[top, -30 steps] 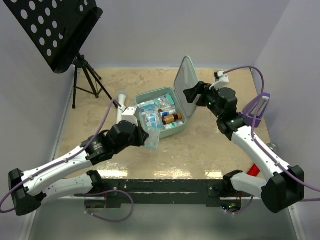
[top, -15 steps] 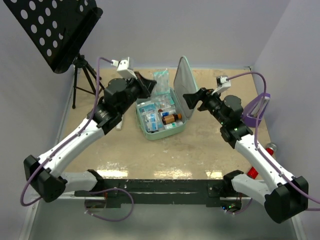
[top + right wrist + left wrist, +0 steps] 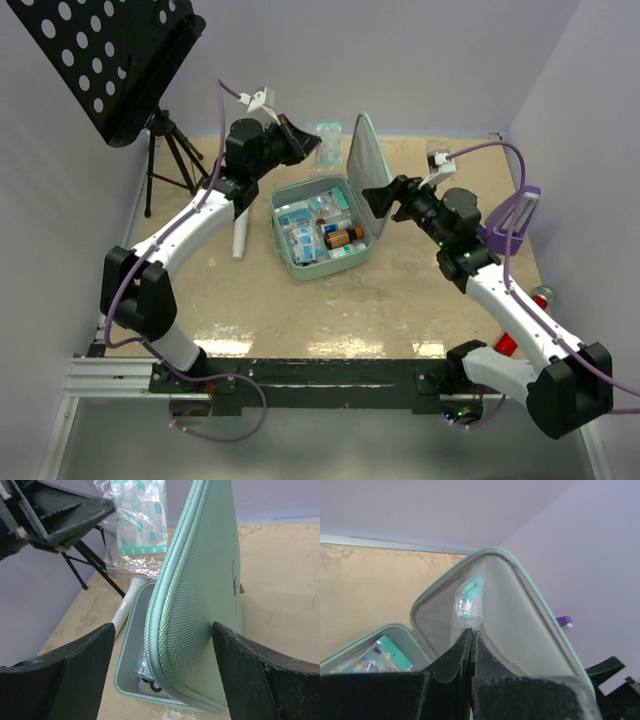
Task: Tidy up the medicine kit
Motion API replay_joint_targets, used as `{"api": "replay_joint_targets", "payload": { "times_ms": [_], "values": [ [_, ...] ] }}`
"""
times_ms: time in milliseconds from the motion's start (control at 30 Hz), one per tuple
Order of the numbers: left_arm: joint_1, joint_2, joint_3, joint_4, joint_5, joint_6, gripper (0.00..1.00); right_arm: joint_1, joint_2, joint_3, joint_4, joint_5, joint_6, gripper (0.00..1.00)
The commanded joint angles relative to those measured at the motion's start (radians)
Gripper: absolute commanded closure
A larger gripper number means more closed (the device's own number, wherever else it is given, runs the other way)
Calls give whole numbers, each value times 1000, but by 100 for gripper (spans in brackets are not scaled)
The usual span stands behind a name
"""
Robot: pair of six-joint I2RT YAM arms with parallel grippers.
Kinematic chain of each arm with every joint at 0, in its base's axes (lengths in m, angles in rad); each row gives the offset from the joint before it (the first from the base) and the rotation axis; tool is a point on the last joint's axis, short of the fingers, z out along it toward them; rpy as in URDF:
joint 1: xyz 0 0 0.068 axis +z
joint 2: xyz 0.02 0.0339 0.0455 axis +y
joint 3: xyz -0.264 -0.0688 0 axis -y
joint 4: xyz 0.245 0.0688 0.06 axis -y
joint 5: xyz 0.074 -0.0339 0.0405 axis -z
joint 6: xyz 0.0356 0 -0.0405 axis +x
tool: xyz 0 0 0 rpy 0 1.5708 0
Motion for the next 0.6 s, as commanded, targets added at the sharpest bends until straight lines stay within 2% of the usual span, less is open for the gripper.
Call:
{"api": "replay_joint_targets", "payload": {
  "times_ms": [0, 267, 567],
  "values": [
    [-5, -9, 107, 82, 86, -64, 100, -4, 4, 33, 41, -23, -6, 18],
    [-4, 8, 71, 294, 201, -75, 100, -4, -30, 3, 39, -7, -14, 18],
    [-5, 94, 71, 488, 385, 130, 100, -4, -57, -3, 18, -9, -19, 18]
  ]
}}
